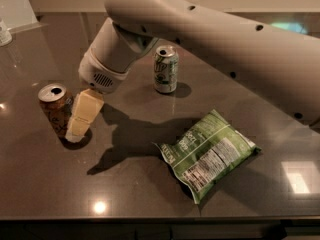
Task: Pick orange can
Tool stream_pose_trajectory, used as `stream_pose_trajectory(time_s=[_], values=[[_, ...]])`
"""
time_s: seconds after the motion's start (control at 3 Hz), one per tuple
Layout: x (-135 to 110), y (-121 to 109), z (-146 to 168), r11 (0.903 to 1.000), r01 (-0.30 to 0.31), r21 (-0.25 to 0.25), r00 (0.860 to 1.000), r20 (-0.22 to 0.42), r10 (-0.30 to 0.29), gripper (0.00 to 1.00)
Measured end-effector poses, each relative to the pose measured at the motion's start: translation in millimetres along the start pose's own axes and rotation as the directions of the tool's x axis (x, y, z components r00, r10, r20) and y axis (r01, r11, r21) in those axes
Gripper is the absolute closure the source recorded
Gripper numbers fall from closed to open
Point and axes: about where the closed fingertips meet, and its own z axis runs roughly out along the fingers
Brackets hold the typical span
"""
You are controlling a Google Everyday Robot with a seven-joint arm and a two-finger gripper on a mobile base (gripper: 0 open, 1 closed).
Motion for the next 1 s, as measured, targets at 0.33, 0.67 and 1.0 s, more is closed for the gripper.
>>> stream_pose_trajectory(time_s=[0.33, 0.67, 1.0], values=[[-12.5, 1.5, 9.2, 0.9993, 0.001, -0.036, 1.000, 0.031, 0.000, 0.00], [-24.6, 3.3, 13.4, 0.9980, 0.006, -0.062, 0.998, 0.069, -0.002, 0.00], [-33.7, 3.7, 17.8, 0.9969, 0.013, -0.077, 0.995, 0.097, -0.005, 0.18]])
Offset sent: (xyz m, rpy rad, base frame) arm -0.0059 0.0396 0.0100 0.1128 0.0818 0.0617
